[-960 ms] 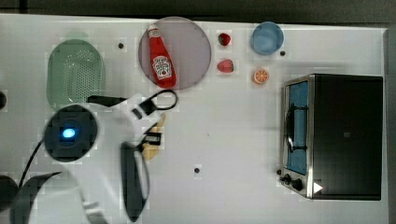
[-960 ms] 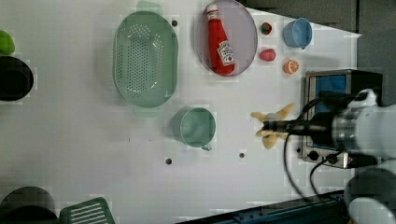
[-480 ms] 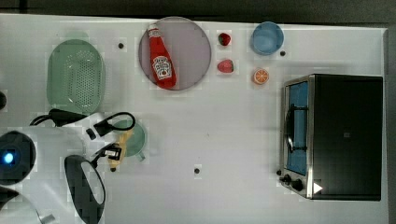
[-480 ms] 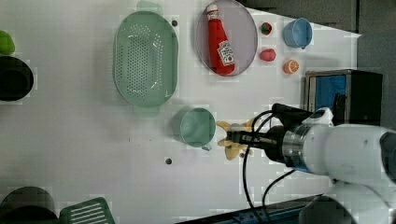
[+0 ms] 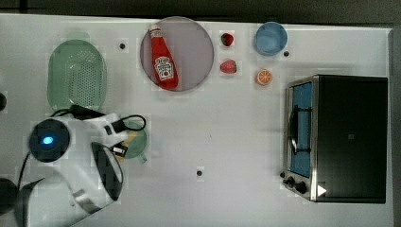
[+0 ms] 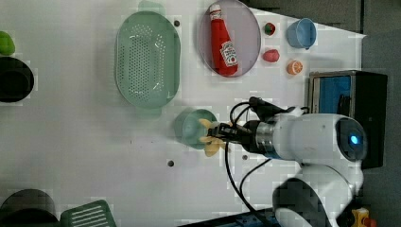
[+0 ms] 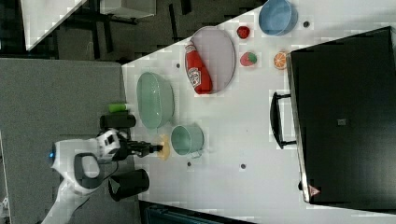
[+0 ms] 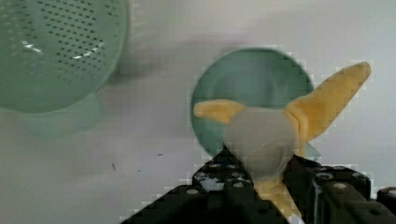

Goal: Pick Banana and place it in mug.

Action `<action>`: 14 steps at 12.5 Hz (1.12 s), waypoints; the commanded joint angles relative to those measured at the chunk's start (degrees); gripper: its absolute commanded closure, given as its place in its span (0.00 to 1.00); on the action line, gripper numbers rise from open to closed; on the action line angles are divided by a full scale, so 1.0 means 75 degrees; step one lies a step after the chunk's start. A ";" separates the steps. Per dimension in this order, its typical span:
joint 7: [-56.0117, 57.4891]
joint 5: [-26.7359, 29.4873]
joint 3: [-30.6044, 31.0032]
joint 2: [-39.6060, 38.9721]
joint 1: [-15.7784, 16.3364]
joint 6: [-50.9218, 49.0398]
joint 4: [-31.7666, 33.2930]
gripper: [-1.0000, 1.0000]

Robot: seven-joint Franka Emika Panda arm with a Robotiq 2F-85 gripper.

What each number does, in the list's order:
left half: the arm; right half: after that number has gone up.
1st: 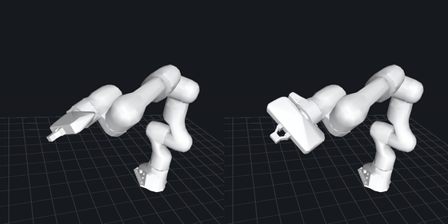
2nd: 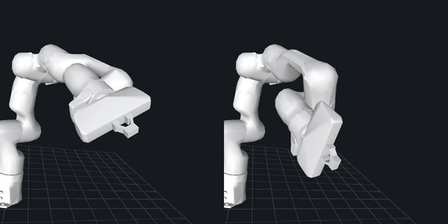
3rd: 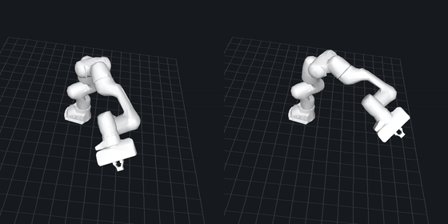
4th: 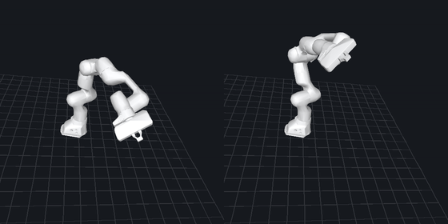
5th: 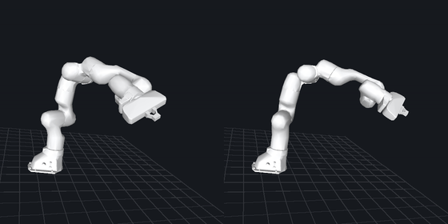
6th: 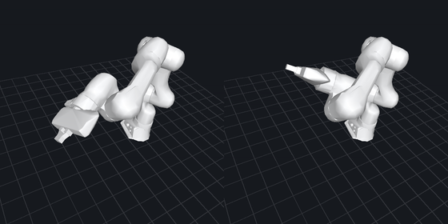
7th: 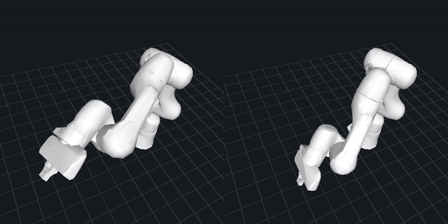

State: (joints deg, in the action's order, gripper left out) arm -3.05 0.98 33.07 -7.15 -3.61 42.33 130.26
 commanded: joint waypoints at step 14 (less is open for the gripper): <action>-0.1137 -0.0310 -0.1391 0.1519 -0.0357 -0.1558 -0.1038 0.00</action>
State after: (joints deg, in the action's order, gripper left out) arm -10.12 -1.71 24.28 0.85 -5.54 30.80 124.55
